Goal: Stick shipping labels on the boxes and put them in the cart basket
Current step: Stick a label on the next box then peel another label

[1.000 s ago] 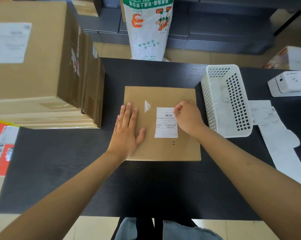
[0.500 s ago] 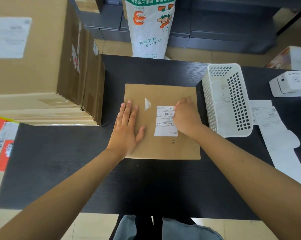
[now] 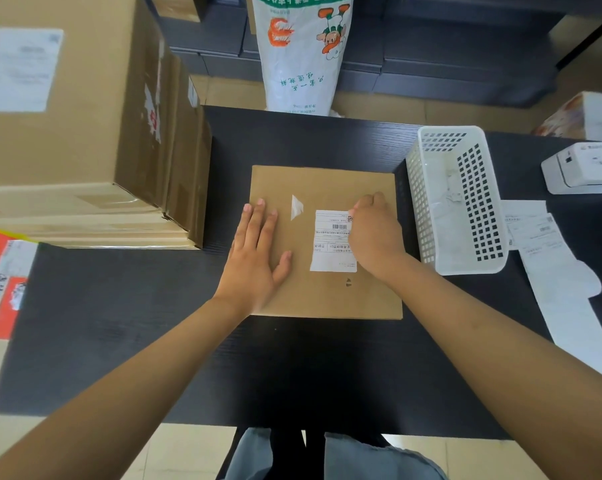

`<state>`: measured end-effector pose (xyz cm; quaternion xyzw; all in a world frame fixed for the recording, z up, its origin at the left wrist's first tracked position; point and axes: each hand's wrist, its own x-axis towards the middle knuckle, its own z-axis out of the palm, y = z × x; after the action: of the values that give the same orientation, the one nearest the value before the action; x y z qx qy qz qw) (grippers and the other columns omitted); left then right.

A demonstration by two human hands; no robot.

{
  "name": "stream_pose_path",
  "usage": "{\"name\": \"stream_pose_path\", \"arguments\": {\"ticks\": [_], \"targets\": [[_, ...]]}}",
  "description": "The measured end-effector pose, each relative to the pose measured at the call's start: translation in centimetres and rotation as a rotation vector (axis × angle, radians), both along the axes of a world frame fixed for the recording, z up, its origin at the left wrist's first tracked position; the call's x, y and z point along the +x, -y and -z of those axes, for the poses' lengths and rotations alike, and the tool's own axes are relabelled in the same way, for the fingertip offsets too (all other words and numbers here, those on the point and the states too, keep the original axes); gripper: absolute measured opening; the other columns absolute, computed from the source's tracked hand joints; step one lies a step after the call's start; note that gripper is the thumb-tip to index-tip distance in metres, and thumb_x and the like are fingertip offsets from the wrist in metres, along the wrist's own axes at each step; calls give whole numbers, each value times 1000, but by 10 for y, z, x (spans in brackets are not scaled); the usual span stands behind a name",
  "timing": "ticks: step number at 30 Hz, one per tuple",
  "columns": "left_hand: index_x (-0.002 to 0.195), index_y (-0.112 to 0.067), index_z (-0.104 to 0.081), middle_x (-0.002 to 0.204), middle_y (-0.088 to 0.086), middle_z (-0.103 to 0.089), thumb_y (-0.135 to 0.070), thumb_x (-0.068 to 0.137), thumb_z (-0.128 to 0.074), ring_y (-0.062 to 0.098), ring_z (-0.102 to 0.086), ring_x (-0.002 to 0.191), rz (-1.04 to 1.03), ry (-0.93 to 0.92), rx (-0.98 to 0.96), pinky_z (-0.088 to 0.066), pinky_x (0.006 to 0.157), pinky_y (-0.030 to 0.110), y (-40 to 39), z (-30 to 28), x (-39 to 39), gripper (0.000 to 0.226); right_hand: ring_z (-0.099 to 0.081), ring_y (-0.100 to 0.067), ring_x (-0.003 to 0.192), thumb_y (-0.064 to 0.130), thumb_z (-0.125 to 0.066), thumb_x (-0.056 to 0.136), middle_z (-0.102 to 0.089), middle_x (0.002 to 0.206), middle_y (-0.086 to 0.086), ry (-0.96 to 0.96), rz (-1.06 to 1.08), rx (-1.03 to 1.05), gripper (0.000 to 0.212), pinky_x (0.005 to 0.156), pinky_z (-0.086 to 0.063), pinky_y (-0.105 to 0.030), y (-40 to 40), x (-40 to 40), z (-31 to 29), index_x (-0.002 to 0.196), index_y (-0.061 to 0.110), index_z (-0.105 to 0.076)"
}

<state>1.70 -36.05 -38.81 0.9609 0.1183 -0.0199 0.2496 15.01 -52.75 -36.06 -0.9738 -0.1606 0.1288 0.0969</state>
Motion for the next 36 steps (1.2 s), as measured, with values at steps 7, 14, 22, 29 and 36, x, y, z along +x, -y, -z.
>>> {"name": "stream_pose_path", "arguments": {"ticks": [7,14,22,29,36], "targets": [[153,-15,-12,161,1,2,-45,97,-39,17,13,147,-4,-7,-5,-7,121,42,0,0,0,70,-50,-20,99,4,-51,92,-45,113,-6,-72,61,219,14,83,-49,-30,7,-1,0,104,9,-51],[153,-15,-12,161,0,2,-45,97,-40,16,13,147,-5,10,-2,-2,119,36,0,0,-1,69,-53,-15,86,16,-46,98,-46,102,2,-10,97,362,11,75,-44,-24,13,-4,0,92,13,-55],[153,-14,-13,161,1,1,-43,97,-43,16,13,147,-5,20,10,1,119,34,-1,1,0,69,-53,-25,95,-3,-47,86,-47,118,-14,38,25,-17,29,77,-49,-34,-3,-3,0,115,2,-49],[153,-16,-13,161,0,1,-43,96,-43,16,12,147,-14,11,-6,-4,120,38,-1,3,0,70,-47,-27,105,6,-53,84,-43,124,-17,8,11,-108,38,87,-43,-31,-7,1,2,119,-1,-42],[153,-16,-14,161,1,0,-44,96,-43,17,11,148,-10,25,-5,-5,120,39,-1,5,0,69,-51,-11,92,15,-49,97,-47,110,1,-58,114,447,7,85,-48,-27,18,-9,-2,103,14,-52]]}}
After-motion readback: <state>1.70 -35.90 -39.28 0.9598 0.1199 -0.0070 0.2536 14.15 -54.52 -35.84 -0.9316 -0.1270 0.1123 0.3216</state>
